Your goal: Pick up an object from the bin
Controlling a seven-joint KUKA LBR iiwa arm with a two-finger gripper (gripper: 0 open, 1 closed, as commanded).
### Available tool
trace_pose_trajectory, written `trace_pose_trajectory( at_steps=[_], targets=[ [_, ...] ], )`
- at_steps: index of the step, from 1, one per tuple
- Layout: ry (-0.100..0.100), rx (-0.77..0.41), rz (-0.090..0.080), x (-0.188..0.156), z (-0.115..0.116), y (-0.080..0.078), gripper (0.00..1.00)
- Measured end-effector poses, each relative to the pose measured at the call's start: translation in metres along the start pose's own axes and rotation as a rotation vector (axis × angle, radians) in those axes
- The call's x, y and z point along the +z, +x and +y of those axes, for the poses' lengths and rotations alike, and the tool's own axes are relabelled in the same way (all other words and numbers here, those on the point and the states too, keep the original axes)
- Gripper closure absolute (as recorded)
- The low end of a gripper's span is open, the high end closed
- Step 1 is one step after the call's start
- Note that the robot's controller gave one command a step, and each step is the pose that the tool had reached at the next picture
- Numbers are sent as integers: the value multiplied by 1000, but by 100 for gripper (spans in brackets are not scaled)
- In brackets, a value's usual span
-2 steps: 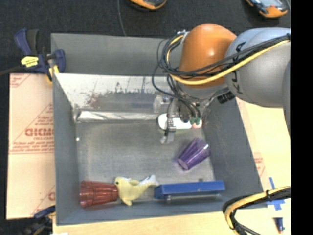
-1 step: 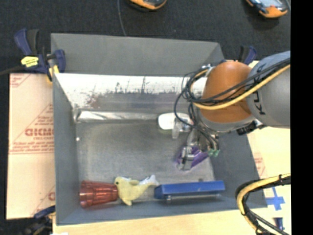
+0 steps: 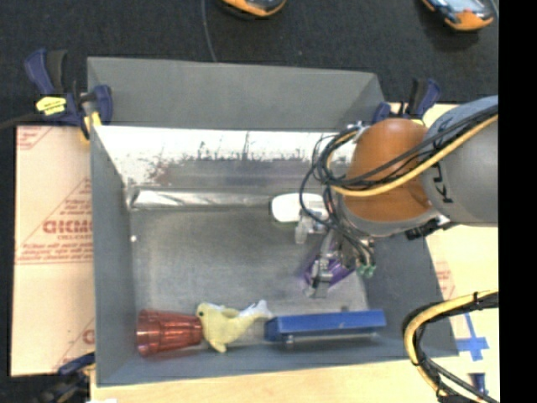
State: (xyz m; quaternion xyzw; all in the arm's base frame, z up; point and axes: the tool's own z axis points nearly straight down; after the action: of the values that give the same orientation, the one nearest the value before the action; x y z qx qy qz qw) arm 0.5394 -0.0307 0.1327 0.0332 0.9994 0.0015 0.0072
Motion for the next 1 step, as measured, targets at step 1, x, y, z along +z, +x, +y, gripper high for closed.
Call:
trace_pose_trajectory(
  at_steps=[1],
  targets=[
    [2,-135,3,16,23,62,0]
  ],
)
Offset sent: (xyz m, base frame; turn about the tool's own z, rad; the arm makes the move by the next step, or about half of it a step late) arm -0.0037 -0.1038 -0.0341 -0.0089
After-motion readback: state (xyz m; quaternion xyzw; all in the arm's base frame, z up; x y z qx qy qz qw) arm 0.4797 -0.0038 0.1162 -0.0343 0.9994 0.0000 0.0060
